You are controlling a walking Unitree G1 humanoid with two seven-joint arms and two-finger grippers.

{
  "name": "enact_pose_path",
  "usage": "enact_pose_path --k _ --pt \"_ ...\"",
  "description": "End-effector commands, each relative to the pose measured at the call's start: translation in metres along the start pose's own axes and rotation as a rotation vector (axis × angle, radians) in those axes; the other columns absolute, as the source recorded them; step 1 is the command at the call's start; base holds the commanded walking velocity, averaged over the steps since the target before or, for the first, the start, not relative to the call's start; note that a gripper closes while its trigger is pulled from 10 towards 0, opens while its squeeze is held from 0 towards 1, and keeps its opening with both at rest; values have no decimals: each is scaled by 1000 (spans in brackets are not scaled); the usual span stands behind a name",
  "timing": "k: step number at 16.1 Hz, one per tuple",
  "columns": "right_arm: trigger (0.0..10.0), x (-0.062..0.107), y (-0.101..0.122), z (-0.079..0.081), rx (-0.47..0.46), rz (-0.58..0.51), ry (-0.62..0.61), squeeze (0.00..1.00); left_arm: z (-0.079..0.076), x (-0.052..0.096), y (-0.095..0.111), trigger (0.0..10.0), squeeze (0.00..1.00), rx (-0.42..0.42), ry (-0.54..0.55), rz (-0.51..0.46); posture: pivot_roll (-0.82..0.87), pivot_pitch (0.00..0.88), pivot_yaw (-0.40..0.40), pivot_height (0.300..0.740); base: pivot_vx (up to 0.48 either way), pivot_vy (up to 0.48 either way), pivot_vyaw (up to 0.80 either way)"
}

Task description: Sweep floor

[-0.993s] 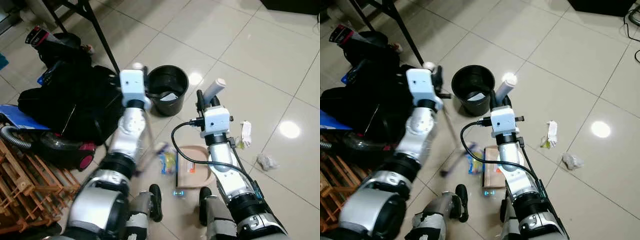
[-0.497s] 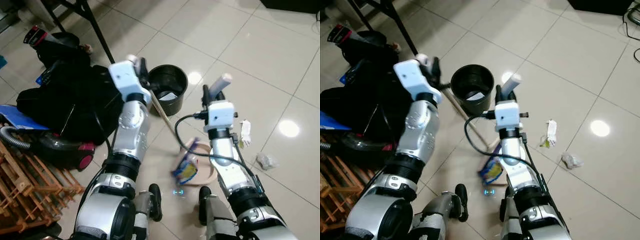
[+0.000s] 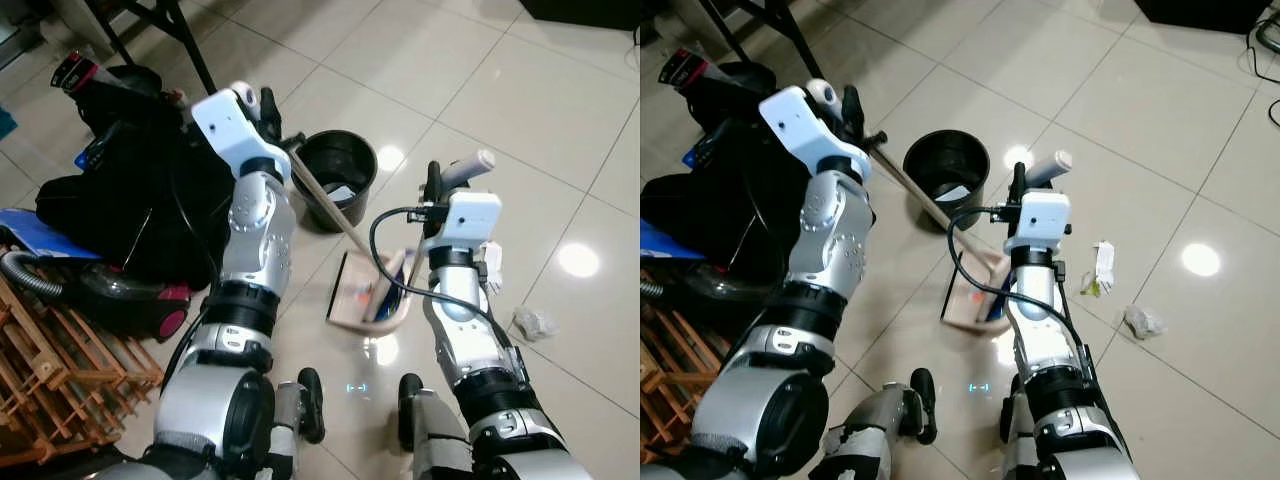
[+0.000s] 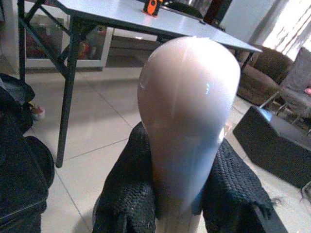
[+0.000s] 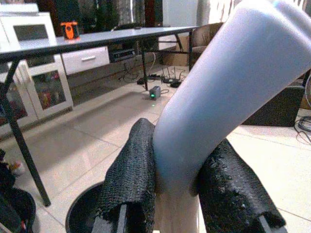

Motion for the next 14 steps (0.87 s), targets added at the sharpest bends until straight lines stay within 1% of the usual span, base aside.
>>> enact_pose_path --k 1,3,4,6,7,8,9,11,14 --pt "10000 -2 10 6 -77 -24 3 0 -15 -4 2 10000 0 80 -32 5 48 213 108 740 0 0 0" --pt "10000 -4 13 3 -82 -37 6 0 -23 -11 14 10000 0 38 -108 -14 48 197 106 740 0 0 0" --pt "10000 -5 13 2 -81 -39 6 0 -29 -16 24 10000 0 6 -162 -29 50 191 105 740 0 0 0" --pt "10000 -5 12 -1 -79 -37 6 0 -38 -22 36 10000 0 -43 -258 -32 52 182 104 740 0 0 0" --pt "10000 -5 12 -2 -76 -35 5 0 -43 -25 44 10000 0 -57 -320 -29 55 175 103 740 0 0 0" --pt "10000 -5 12 -3 -77 -33 5 0 -44 -26 46 10000 0 -58 -339 -26 55 175 103 740 0 0 0" --pt "10000 -4 11 -4 -78 -30 7 0 -46 -29 55 10000 0 -70 -377 -35 60 164 100 740 0 0 0" --pt "10000 -1 12 -7 -81 -33 9 0 -45 -35 75 10000 0 -108 -444 -49 62 154 101 740 0 0 0" --pt "10000 2 13 -11 -83 -35 2 0 -34 -38 94 10000 0 -153 -457 -69 61 142 108 740 0 0 0"
Point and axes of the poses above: a point about 5 cm out from each wrist's last joint towards the gripper, its own x axis pointing back from the gripper into the wrist, its own y axis along the axis of the wrist's last joint, z = x × y, the point moved 2 cm from there along -x, pointing out of the wrist towards the gripper, and after that the axes turned 9 degrees about x, right-handed, at the moved point
